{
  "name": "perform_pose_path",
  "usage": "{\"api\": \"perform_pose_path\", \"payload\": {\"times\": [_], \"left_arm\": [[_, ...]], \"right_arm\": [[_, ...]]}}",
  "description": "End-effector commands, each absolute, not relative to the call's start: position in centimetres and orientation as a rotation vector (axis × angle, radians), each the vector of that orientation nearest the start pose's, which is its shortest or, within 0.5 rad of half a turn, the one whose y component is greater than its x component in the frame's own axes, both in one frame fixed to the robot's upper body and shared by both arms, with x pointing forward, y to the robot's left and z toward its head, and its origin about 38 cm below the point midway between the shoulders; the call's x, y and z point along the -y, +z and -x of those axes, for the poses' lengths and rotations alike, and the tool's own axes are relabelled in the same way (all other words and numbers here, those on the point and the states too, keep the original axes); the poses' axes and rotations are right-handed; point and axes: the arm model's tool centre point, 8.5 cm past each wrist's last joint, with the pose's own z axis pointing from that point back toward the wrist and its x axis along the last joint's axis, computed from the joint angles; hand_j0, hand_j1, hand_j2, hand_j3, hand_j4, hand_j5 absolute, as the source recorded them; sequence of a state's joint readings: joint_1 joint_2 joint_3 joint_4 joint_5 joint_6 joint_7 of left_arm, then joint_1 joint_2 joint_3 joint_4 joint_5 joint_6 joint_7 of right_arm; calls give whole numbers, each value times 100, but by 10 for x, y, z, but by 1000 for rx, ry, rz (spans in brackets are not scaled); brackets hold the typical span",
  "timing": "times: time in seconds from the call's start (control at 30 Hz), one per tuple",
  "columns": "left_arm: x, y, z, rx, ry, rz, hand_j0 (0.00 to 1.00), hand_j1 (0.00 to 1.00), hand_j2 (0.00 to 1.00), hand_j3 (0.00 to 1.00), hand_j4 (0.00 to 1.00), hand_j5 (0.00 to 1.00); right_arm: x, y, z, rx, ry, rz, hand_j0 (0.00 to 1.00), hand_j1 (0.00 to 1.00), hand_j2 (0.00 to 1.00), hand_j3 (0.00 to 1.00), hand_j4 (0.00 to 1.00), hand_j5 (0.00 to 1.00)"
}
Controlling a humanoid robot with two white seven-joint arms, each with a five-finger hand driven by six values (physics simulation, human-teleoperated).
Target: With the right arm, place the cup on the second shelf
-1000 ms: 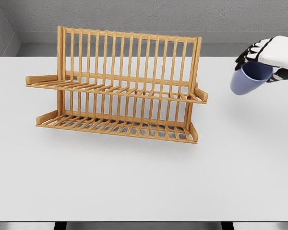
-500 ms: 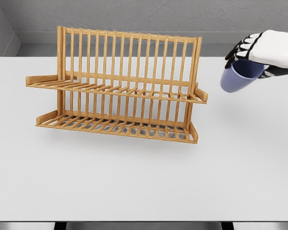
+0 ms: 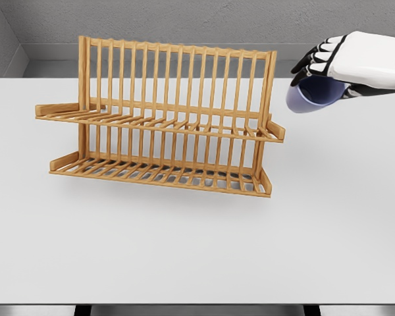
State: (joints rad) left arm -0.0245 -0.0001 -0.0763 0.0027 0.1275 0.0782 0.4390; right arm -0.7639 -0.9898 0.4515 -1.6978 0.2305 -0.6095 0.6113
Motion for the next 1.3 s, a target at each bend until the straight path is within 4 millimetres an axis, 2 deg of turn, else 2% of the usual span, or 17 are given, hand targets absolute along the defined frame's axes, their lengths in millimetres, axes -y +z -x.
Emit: {"api": "perform_pose_path", "payload": {"times": [0.0,0.1,0.17,0.67,1.17,1.2,1.23,1.27], "left_arm": [[-306,-251,-5,-65,40,-523,100,100,100,100,100,100],[-306,-251,-4,-67,40,-523,100,100,100,100,100,100],[-306,-251,-5,-65,40,-523,100,100,100,100,100,100],[-306,-251,-5,-66,42,-523,100,100,100,100,100,100],[-306,-251,-4,-67,42,-523,100,100,100,100,100,100],[-307,-251,-4,-67,40,-525,100,100,100,100,100,100],[-306,-251,-4,-67,40,-523,100,100,100,100,100,100],[-306,-251,-5,-65,40,-523,100,100,100,100,100,100]], "right_arm": [[307,368,-401,-2019,-2720,-802,68,68,68,68,68,68],[305,369,-400,-2014,-2712,-799,68,68,68,68,68,68],[296,372,-396,-2010,-2680,-781,68,68,68,68,68,68],[258,364,-398,-2077,-2588,-644,68,68,68,68,68,68],[241,349,-403,-2108,-2614,-582,69,69,69,69,69,69],[240,348,-403,-2104,-2615,-585,70,70,70,70,70,70],[240,348,-403,-2110,-2612,-581,94,94,94,94,94,94],[238,348,-402,-2108,-2610,-576,100,100,100,100,100,100]]}}
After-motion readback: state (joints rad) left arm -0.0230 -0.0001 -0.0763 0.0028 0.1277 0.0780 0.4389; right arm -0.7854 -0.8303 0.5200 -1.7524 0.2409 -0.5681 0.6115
